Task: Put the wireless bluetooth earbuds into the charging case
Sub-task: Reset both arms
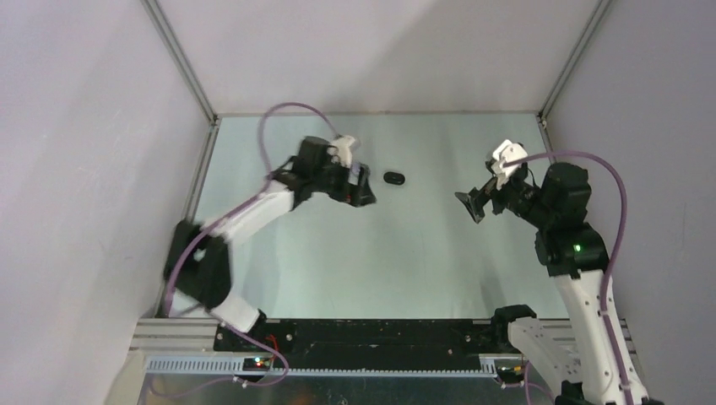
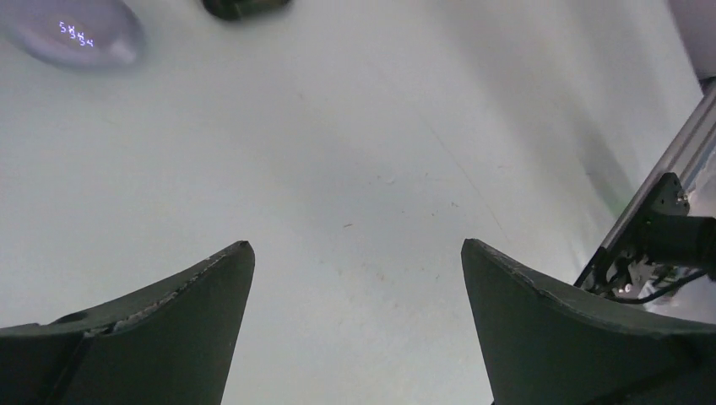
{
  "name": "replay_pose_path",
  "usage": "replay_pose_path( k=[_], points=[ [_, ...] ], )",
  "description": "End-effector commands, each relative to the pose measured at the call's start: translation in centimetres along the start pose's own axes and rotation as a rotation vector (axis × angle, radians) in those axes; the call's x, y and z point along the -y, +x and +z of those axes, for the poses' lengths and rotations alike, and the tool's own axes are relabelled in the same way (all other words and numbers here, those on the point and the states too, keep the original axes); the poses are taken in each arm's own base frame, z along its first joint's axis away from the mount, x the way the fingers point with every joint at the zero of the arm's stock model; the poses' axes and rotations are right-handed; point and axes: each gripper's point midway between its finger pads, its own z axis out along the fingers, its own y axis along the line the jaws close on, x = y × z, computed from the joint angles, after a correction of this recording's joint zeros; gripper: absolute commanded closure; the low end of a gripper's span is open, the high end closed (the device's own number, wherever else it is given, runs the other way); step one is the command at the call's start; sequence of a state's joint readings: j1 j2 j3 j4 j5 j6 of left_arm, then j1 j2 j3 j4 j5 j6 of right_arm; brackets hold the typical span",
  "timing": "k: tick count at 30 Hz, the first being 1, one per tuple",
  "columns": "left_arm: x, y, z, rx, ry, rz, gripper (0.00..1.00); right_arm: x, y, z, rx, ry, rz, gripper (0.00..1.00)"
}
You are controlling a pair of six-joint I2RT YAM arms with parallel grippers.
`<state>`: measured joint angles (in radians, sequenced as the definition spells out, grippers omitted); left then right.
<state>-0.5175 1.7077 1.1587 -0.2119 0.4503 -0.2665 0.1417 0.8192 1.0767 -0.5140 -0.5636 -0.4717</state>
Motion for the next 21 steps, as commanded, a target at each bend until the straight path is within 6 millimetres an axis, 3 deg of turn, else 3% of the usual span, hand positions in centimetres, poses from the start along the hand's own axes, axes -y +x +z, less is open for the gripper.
replay_pose_path(
  k=[1,2,3,4,5,6,8,9,10,11,12,14,17,21],
  points=[
    [1.8,-7.2,-13.9,0.302,-0.096,0.401,0.00,1.9,0.0,-3.7,-0.054,0.221,-0.013,0.01],
    [2.8,-7.3,-17.1,0.344,-0.098,0.431,0.01,1.8,-0.2,-4.4,-0.050,0.251,-0.009,0.01],
    [1.9,-7.8,-19.5,0.383,-0.137,0.448,0.00,2.2,-0.2,-5.0,-0.057,0.301,0.018,0.01],
    [3.0,-7.6,-22.5,0.438,-0.135,0.471,0.01,2.2,-0.6,-5.8,-0.037,0.329,0.024,0.01],
    [1.5,-7.9,-25.0,0.485,-0.198,0.453,0.01,2.4,-0.8,-6.3,-0.029,0.368,0.051,0.01],
    [2.3,-7.3,-27.6,0.543,-0.225,0.474,0.01,2.4,-1.6,-7.3,0.009,0.399,0.057,0.01],
    [0.8,-6.4,-32.2,0.651,-0.412,0.471,0.01,2.4,-2.7,-9.0,0.070,0.458,0.086,0.00],
    [0.1,-5.9,-33.6,0.683,-0.489,0.466,0.01,2.6,-2.9,-9.8,0.088,0.493,0.100,0.00],
    [-0.8,-4.7,-36.0,0.728,-0.625,0.461,0.01,2.4,-3.4,-10.9,0.122,0.512,0.099,0.00],
    [-0.5,-3.8,-37.5,0.761,-0.680,0.467,0.01,2.4,-3.6,-11.7,0.135,0.535,0.102,0.00],
    [-1.7,-2.5,-37.8,0.728,-0.750,0.439,0.01,2.2,-3.8,-12.9,0.162,0.551,0.099,0.00],
    [-1.8,-0.4,-38.2,0.724,-0.797,0.439,0.01,1.9,-4.2,-14.9,0.217,0.591,0.101,0.00],
    [-0.8,1.4,-38.3,0.757,-0.781,0.448,0.01,1.7,-4.3,-17.5,0.284,0.655,0.122,0.00],
    [-0.1,2.1,-38.5,0.800,-0.770,0.439,0.01,2.0,-3.3,-16.9,0.253,0.676,0.156,0.00]
  ],
)
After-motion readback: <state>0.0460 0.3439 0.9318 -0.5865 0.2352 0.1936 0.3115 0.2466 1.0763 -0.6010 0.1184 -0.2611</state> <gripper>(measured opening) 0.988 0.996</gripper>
